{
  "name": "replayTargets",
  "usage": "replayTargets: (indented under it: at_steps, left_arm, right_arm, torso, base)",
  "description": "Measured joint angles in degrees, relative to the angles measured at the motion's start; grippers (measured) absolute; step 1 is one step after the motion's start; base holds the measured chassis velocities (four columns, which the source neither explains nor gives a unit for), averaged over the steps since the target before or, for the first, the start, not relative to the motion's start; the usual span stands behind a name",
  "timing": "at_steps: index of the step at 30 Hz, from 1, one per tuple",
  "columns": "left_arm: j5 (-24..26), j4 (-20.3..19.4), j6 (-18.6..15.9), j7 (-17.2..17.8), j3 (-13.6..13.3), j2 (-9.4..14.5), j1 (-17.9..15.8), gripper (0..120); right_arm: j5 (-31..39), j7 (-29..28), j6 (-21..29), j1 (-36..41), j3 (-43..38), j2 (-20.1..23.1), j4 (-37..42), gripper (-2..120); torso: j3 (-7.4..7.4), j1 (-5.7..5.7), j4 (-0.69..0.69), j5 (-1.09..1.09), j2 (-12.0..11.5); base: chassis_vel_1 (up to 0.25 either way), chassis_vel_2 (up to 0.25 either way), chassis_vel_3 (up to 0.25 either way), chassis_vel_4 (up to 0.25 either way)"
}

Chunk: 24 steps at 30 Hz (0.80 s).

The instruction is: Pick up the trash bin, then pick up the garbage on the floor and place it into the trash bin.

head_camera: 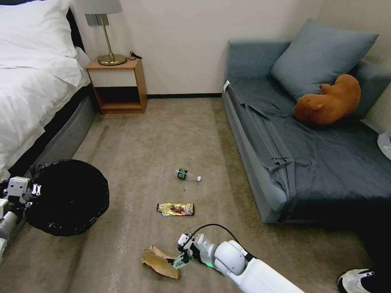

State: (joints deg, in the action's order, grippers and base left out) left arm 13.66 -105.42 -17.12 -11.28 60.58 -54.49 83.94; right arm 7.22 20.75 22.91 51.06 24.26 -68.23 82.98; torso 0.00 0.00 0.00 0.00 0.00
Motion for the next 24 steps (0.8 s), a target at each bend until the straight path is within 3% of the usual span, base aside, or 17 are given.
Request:
replayTargets:
  at_steps: [10, 20, 23, 24]
  left_arm:
    - [-0.1, 0.4, -0.4, 0.2, -1.9, 0.3, -1.3, 4]
    - [-0.2, 1.1, -0.2, -0.1, -2.5, -0.3, -1.9, 4]
    - [-0.2, 1.3, 0.0, -0.2, -2.4, -0.4, -1.9, 4]
    - [-0.2, 1.4, 0.2, -0.3, -2.2, -0.5, -1.9, 4]
  right_arm:
    - [0.6, 0.2, -1.3, -4.2, 6.1, -2.3, -4.7, 100]
    - [-7.5, 2.3, -6.2, -5.4, 7.5, -4.4, -14.3, 99]
    - [-8.2, 2.7, -6.6, -5.8, 7.4, -4.9, -15.6, 93]
    - [-8.4, 2.9, -6.8, -6.0, 7.4, -5.1, -16.1, 85]
  torso:
    - [0.00, 0.00, 0.01, 0.00, 0.0]
    - [0.00, 0.00, 0.00, -0.01, 0.0]
    - [0.00, 0.00, 0.00, -0.01, 0.0]
    - [0.00, 0.00, 0.00, -0.01, 0.0]
  base:
    - [0.000, 0.000, 0.000, 0.000]
    - [0.000, 0.000, 0.000, 0.000]
    - [0.000, 0.000, 0.000, 0.000]
    - [0.000, 0.000, 0.000, 0.000]
